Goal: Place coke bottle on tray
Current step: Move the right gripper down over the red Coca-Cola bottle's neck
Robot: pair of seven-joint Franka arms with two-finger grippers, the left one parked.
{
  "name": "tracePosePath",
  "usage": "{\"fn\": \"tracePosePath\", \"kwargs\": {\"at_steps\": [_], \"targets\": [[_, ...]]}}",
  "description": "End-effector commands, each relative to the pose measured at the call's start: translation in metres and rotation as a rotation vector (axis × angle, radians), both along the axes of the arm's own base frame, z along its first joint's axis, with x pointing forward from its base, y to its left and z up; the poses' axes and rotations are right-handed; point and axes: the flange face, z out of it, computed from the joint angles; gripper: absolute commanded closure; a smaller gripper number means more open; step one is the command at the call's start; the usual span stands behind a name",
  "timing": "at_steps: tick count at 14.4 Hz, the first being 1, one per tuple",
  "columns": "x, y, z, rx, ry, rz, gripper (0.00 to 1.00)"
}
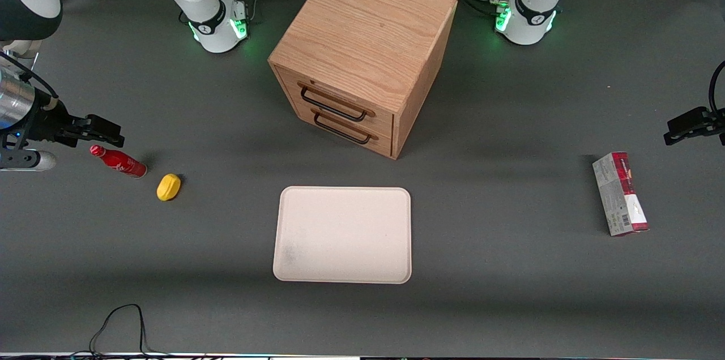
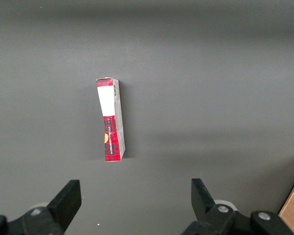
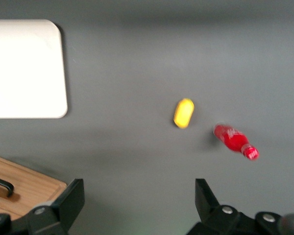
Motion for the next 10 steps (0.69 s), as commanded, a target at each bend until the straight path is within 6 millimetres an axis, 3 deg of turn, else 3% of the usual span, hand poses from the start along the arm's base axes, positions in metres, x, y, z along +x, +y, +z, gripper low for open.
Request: {"fn": "tracePosePath", "kwargs": {"at_steps": [1,3,5,10], "targets": [[-0.012,-0.052,-0.02,-0.001,0.054,0.043,0.0],[-0.028,-0.104,-0.043,0.002,0.016,0.117,0.0],[-0.053,-0.141,-0.084,0.015,-0.068,0.135,0.0],[-0.11,-0.198,-0.189,0.002,-0.211,0.17,0.0]]}}
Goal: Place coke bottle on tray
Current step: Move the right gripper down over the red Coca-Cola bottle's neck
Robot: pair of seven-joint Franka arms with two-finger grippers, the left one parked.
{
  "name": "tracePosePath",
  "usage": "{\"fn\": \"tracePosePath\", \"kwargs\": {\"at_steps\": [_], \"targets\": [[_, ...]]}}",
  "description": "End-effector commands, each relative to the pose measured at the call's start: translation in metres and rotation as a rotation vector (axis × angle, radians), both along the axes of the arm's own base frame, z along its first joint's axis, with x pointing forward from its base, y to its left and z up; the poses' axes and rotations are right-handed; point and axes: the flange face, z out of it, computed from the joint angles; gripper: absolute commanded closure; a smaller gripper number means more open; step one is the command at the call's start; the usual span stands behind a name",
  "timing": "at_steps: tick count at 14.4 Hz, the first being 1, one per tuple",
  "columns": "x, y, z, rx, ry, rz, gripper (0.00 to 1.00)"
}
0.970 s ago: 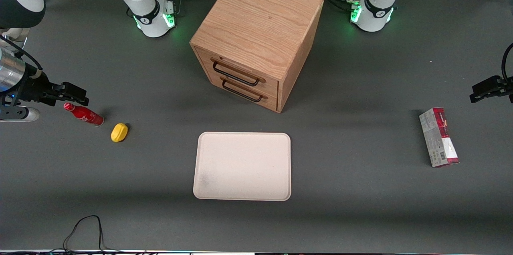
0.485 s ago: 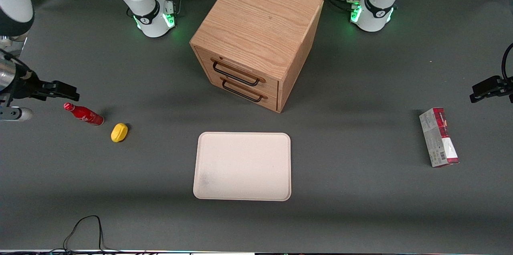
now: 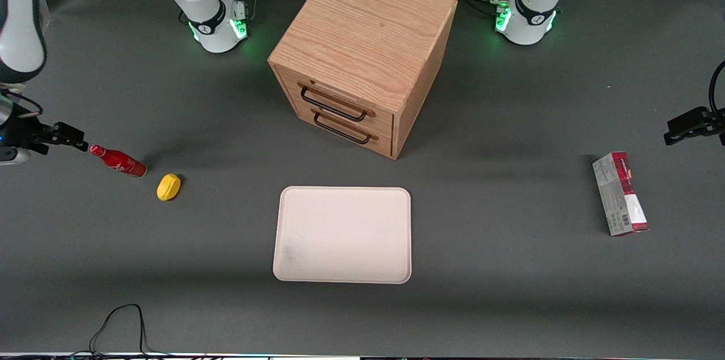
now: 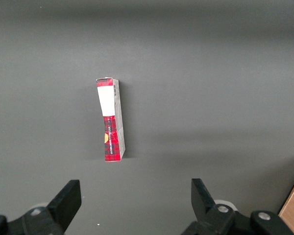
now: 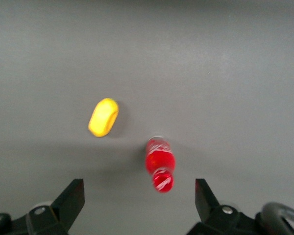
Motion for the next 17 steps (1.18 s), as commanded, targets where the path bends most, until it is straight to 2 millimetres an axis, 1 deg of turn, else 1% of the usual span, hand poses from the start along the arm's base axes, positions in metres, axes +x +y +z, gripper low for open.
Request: {"fn": "tracePosePath", "kwargs": {"at_steps": [1,2,4,8,10,15,16,17], "targets": [[-0.041,-0.007,-0.039,0.0,-0.074,0.055,0.0],[-0.047,-0.013,-0.051,-0.006,-0.09,0.056,0.0],[-0.051,-0.017,-0.065,-0.023,-0.101,0.067,0.0],[-0.049,-0.022,-0.086,0.033,-0.114,0.061,0.0],[-0.049,-0.027,-0.093,0.043,-0.124,0.056,0.0],[-0.043,-0.026,-0.107,0.01,-0.121,0.062,0.0],[-0.042,-0.026,-0.107,0.008,-0.122,0.063,0.02],[-0.043,-0.026,-0.107,0.009,-0.121,0.062,0.15]]}}
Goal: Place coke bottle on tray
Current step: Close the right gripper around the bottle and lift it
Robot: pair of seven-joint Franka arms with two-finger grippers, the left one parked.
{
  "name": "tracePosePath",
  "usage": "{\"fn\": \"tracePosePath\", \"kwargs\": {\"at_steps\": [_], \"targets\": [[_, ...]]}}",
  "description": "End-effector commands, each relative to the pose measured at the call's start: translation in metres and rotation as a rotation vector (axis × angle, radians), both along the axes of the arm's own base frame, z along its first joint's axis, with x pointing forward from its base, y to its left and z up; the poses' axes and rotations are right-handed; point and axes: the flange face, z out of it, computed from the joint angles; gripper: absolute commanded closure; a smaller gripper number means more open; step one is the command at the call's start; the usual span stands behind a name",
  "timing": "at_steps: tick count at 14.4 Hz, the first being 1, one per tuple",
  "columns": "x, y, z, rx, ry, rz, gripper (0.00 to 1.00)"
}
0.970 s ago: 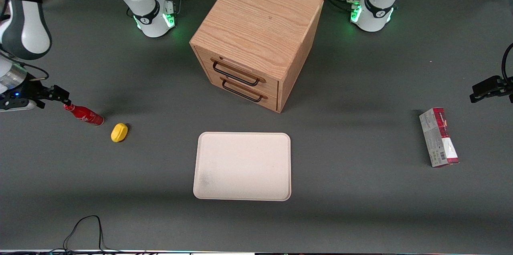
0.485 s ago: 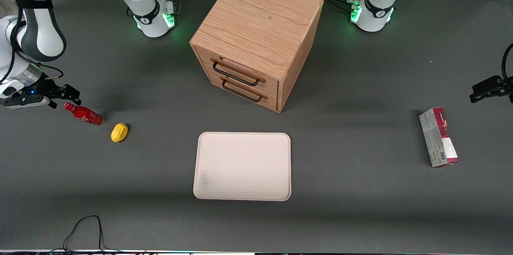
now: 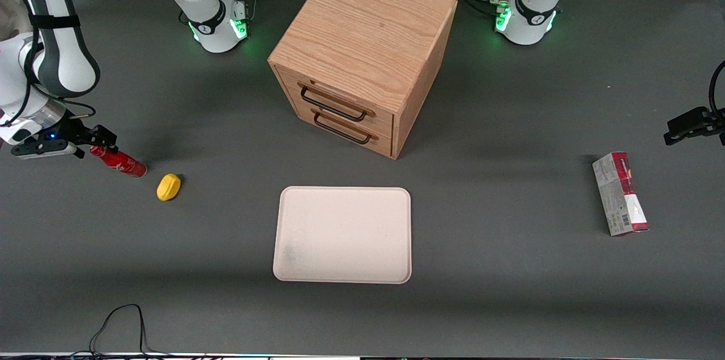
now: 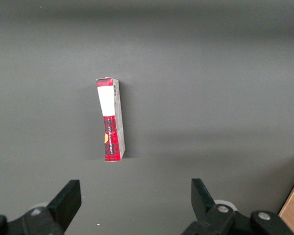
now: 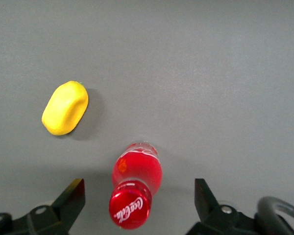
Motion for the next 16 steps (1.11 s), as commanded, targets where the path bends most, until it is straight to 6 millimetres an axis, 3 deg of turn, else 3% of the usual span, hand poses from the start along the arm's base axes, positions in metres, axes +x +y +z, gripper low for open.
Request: {"fn": "tracePosePath", "kwargs": {"at_steps": [1,3,4,8,10,12,16], "targets": [[0.002,0.0,0.0,0.004,-0.018,0.015,0.4],[0.002,0.001,0.0,0.006,-0.015,0.011,0.89],[0.002,0.001,-0.001,0.008,-0.013,0.011,1.0],[0.0,0.003,-0.001,0.031,0.011,0.005,1.0],[0.008,0.004,0.01,0.052,0.024,-0.007,1.0],[0.029,0.006,0.041,0.081,0.036,-0.025,1.0],[0.077,0.027,0.131,0.134,0.086,-0.059,1.0]]}}
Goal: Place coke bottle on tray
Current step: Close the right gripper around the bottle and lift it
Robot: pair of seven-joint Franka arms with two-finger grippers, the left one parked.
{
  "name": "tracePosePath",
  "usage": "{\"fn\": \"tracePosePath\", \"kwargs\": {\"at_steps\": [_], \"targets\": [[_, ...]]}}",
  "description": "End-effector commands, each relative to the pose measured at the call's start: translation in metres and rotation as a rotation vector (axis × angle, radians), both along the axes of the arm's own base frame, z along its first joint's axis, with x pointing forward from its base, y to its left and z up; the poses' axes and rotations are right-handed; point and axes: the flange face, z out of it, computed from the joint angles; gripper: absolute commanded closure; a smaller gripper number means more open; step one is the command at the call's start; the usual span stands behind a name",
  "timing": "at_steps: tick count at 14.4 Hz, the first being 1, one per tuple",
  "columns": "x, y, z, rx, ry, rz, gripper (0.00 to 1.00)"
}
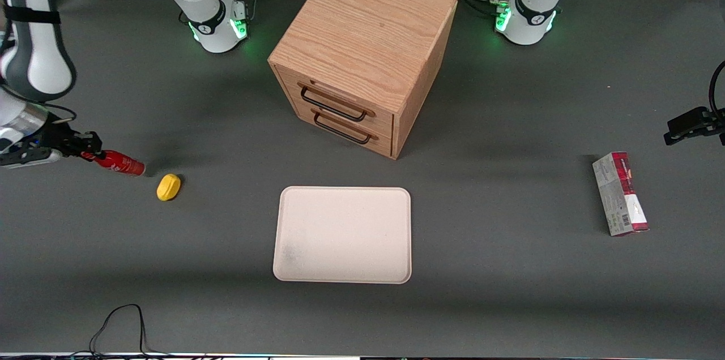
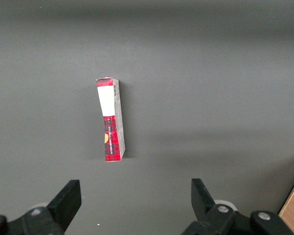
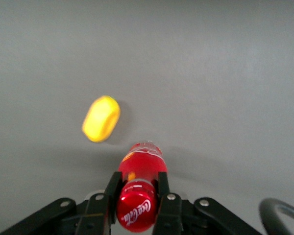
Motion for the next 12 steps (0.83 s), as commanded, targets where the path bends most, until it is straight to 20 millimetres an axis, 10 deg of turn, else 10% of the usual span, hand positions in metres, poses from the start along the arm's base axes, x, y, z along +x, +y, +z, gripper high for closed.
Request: {"fn": "tracePosePath", "kwargs": {"at_steps": [1,8,12], "targets": [[0.035,0.024,0.076,0.034,0.003,-0.054,1.0],[0.091,0.177,0.22,-0.065,0.065,-0.135,1.0],[0.104,0.295,0.239,-0.071,0.055,-0.231,1.0]]}}
